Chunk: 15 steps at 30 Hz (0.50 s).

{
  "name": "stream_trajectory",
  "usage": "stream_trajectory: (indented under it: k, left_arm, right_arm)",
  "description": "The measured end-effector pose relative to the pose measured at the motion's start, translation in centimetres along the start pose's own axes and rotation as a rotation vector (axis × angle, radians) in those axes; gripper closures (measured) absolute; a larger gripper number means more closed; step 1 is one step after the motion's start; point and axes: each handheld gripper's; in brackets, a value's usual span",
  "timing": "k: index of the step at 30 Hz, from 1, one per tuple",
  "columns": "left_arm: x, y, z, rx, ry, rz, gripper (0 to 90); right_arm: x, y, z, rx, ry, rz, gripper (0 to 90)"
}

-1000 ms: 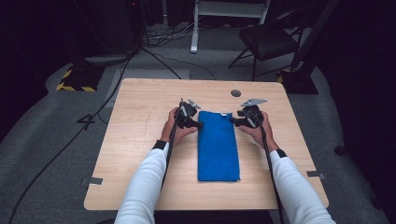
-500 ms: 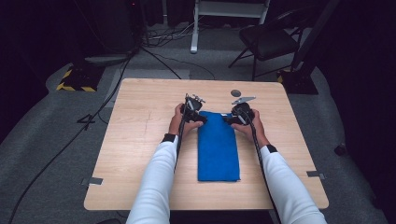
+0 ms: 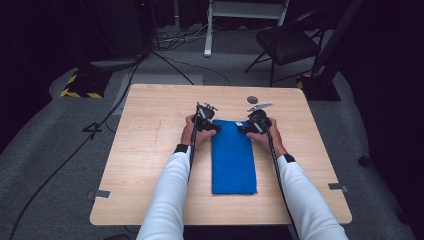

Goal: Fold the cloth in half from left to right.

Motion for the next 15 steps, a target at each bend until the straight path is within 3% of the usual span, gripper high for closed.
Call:
stream_trajectory:
  k: [3,7,11,15]
  left_arm:
    - [0.0,-0.2,-0.1,0.016,-0.003,0.017,44.0]
    - [-0.1,-0.8,-0.2,0.059,0.009,0.071,65.2]
    - [-0.3,-1.2,-0.3,0.071,0.026,0.094,76.6]
    - [-0.5,-1.5,-0.1,0.051,0.033,0.12,82.7]
  right_arm:
    - [-0.2,0.4,-0.1,-0.015,0.008,-0.018,57.8]
    - [-0.2,0.8,-0.1,-0.051,0.001,-0.024,76.7]
    - [-0.2,1.0,-0.2,-0.062,0.007,-0.035,82.8]
    - [-0.4,1.3,-0.2,-0.032,0.0,-0.064,83.9]
Point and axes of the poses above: each handheld gripper's, and its own axes: z roughly forward along the jaws, x roughly out of its underside, y roughly to its left, and after that the axes turned 5 degrees about x, right-handed
